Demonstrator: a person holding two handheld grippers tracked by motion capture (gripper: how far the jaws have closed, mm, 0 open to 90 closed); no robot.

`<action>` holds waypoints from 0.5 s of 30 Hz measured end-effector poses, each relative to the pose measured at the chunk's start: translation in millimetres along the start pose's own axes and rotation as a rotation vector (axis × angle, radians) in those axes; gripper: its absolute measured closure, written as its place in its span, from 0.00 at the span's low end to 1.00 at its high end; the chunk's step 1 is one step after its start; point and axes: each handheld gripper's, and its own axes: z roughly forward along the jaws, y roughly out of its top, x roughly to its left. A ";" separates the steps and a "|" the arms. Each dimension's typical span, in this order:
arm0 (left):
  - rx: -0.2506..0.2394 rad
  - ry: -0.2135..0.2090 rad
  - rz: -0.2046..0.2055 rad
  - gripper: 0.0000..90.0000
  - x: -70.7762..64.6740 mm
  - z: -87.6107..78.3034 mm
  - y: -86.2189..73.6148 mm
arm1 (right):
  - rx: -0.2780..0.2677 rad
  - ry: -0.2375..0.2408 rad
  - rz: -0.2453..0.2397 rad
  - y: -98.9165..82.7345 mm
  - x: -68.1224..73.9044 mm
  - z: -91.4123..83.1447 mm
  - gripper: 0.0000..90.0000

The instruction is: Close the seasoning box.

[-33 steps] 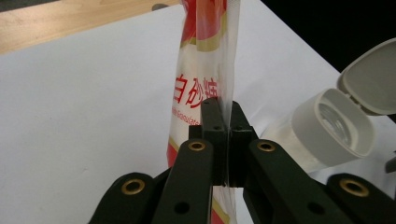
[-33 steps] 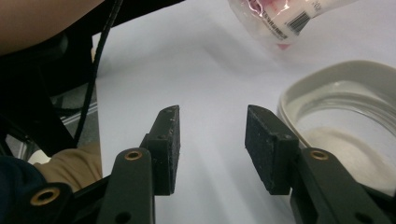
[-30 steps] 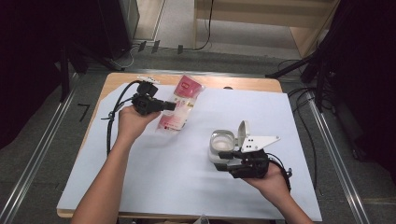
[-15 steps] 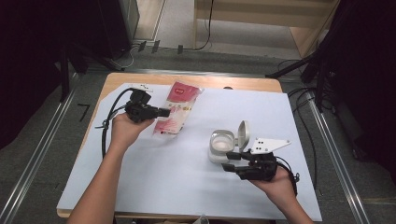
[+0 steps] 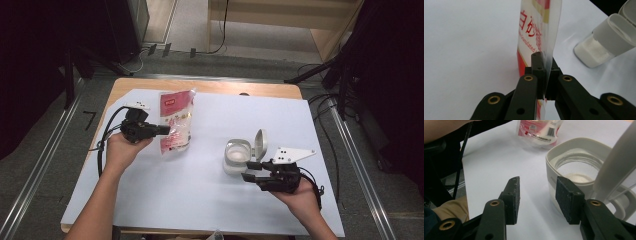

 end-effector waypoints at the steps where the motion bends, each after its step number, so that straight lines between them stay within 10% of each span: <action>1: 0.000 0.001 -0.006 1.00 1.0 -0.7 -1.7 | 0.004 -0.007 -0.002 -0.5 -0.6 0.5 0.61; 15: 0.020 -0.050 0.035 0.99 -1.4 -7.1 -21.2 | 0.006 -0.033 -0.023 0.0 1.1 -3.7 0.62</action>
